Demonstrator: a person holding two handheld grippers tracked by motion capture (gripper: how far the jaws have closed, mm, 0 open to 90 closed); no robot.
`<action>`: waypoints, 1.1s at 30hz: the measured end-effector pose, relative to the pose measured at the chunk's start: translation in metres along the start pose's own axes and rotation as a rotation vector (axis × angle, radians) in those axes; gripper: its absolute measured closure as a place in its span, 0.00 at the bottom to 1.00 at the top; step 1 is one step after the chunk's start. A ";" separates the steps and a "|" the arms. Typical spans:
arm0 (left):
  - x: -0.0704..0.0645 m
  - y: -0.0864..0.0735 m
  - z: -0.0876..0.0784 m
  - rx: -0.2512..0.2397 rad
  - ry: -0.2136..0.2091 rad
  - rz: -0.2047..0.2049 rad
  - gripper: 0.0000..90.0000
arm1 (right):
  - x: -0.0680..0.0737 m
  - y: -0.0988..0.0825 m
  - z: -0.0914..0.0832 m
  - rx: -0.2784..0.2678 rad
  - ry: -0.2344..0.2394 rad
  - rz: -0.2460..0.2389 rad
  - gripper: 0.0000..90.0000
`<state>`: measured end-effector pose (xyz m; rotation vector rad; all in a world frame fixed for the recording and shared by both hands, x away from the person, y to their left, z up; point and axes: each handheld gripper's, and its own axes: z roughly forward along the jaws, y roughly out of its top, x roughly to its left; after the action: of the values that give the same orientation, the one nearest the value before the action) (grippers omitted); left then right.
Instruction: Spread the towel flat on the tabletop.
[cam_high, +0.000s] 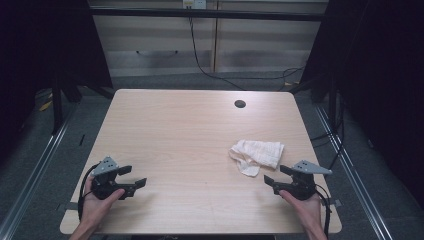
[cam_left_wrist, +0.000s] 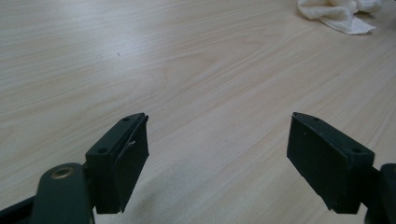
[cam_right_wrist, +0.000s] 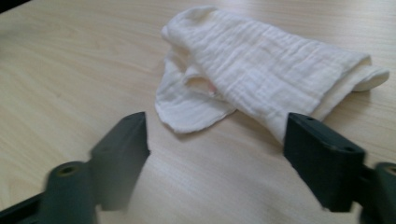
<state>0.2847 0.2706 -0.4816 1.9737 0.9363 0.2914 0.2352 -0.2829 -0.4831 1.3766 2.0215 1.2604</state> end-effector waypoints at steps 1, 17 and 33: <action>0.000 0.000 0.000 0.000 0.000 0.000 0.23 | -0.001 0.000 -0.001 -0.007 0.009 -0.003 0.29; -0.001 -0.001 0.001 0.004 -0.009 0.006 0.23 | 0.002 0.007 -0.002 -0.017 0.088 0.013 0.44; -0.002 -0.001 0.000 0.009 -0.015 0.005 0.19 | 0.000 0.042 0.031 0.048 0.135 0.014 0.43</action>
<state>0.2831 0.2692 -0.4819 1.9843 0.9243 0.2755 0.2802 -0.2641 -0.4644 1.3622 2.1481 1.3528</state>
